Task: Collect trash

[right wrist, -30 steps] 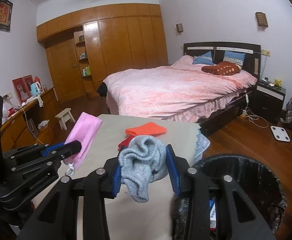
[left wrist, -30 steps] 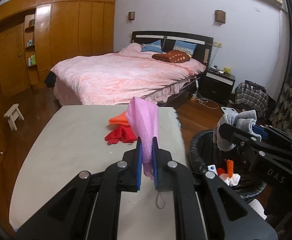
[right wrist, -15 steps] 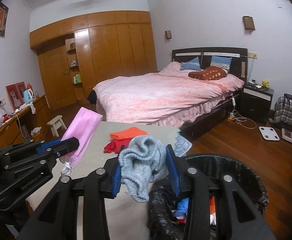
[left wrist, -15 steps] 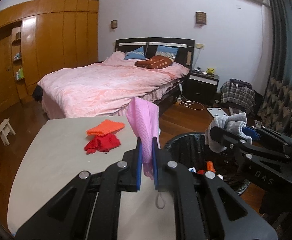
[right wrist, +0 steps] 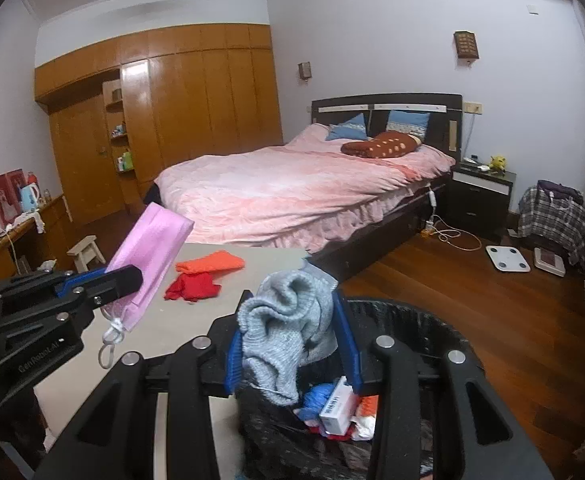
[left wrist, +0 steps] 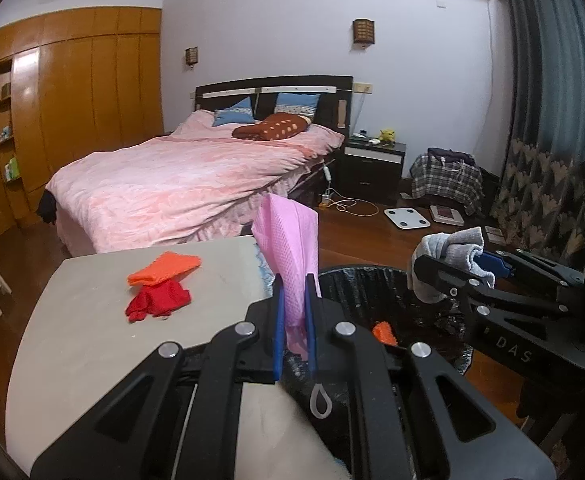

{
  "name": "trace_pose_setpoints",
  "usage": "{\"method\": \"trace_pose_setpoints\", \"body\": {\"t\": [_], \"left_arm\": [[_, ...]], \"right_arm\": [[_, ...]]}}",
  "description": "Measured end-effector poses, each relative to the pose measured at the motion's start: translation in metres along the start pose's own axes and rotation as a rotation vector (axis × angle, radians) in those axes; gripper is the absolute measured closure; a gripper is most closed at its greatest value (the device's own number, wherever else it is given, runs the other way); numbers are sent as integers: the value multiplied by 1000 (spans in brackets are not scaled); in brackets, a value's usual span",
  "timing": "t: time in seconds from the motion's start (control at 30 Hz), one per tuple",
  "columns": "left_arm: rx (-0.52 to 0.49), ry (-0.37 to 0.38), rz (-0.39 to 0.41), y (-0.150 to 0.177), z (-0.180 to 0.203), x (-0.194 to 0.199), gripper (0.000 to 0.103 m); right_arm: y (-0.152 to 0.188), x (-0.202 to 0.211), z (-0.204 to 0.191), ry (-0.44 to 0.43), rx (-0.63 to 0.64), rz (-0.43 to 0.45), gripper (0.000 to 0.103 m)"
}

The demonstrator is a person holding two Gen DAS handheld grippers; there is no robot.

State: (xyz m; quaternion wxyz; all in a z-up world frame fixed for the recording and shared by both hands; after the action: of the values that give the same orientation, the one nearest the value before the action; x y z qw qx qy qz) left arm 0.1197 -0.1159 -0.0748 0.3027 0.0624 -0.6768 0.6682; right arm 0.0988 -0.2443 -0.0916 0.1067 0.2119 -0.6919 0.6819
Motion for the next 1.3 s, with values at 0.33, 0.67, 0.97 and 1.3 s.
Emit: {"method": "trace_pose_setpoints", "body": {"t": [0.33,0.67,0.97,1.3], "left_arm": [[-36,63,-46,13,29,-44,95],[-57,105,-97,23,48,-95,95],[-45,149,-113,26,49,-120,50],[6,30,-84,29,-10,-91,16]], "right_arm": [[17,-14,39,71,-28,-40,64],[30,-40,74,121,-49,-88,64],[32,-46,97,171,-61,-87,34],[29,-40,76,153,-64,-74,6]]}}
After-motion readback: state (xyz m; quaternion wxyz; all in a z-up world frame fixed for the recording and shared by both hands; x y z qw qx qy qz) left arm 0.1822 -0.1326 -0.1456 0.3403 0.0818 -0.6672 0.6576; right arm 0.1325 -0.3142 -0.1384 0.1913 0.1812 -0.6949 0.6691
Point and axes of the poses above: each gripper's, at about its wrist camera, not at the fingertips, and x roughly against the way its jaws point, z to its right, y to its underside, the point moved 7 cm from there along -x, roughly the way its jaws point, and after that the axes turned 5 degrees about x, right-handed, at the moved point
